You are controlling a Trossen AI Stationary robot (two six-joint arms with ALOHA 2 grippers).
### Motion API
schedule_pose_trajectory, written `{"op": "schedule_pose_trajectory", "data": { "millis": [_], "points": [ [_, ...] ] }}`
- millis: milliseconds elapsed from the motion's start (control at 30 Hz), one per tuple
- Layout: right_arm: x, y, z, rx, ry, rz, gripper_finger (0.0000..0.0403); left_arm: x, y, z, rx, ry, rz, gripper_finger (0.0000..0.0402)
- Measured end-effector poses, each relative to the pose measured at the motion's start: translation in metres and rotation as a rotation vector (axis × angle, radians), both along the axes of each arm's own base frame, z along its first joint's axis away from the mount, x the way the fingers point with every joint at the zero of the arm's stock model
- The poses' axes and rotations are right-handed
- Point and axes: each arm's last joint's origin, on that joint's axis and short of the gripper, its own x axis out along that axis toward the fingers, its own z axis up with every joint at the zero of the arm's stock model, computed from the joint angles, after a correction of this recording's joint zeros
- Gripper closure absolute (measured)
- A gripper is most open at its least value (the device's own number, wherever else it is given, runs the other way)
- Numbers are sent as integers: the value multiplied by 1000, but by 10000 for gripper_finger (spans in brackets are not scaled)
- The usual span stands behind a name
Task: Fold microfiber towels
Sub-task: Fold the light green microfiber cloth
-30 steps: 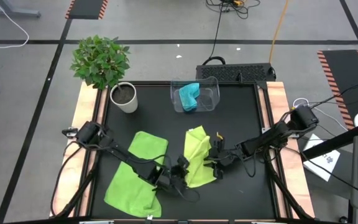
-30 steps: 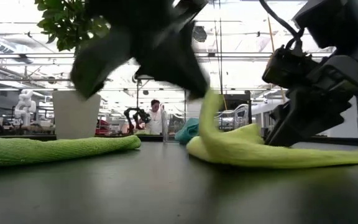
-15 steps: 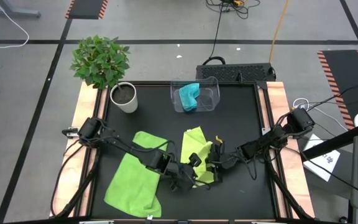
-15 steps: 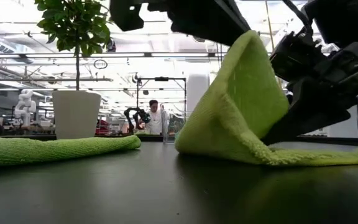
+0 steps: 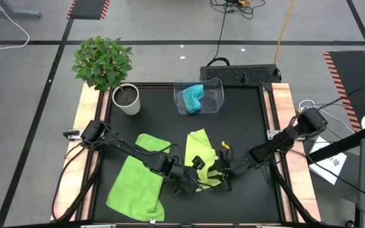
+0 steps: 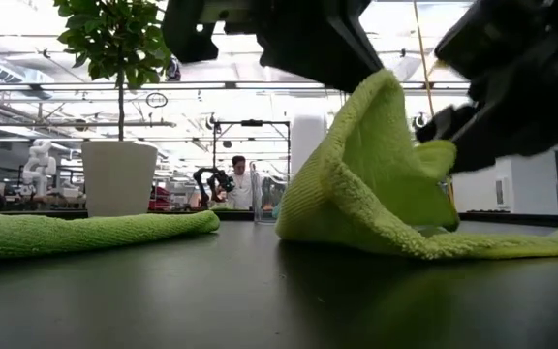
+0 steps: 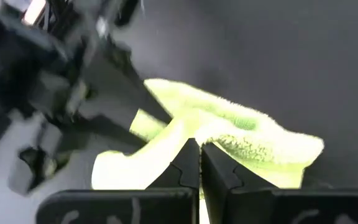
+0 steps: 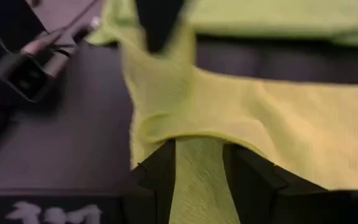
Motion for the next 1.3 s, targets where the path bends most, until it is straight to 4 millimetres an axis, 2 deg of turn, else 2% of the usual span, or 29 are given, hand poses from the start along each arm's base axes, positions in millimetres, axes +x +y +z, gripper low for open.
{"op": "schedule_pose_trajectory", "data": {
  "millis": [200,300,400,500,667,867,1033,1167,1300],
  "points": [
    [-10,5,17,-48,-42,-11,277,5,4,-2,-26,-17,14,393],
    [-16,3,20,-98,-19,-62,277,10,8,-5,-54,-24,1,398],
    [-20,-1,21,-111,9,-105,277,15,13,-8,-109,-25,8,387],
    [-21,-2,19,-123,28,-119,277,16,19,-10,-169,3,39,360],
    [-20,-5,18,-135,39,-140,277,17,20,-8,-289,46,-17,299],
    [-18,-11,16,-150,67,-166,277,14,15,-8,-292,57,-32,217],
    [-16,-25,11,-165,127,-228,277,8,9,4,-296,39,-14,164],
    [-15,-40,6,-198,193,-311,277,1,7,8,-231,40,110,148],
    [-15,-52,3,-221,236,-362,277,-6,5,10,-168,57,168,156]
  ]
}}
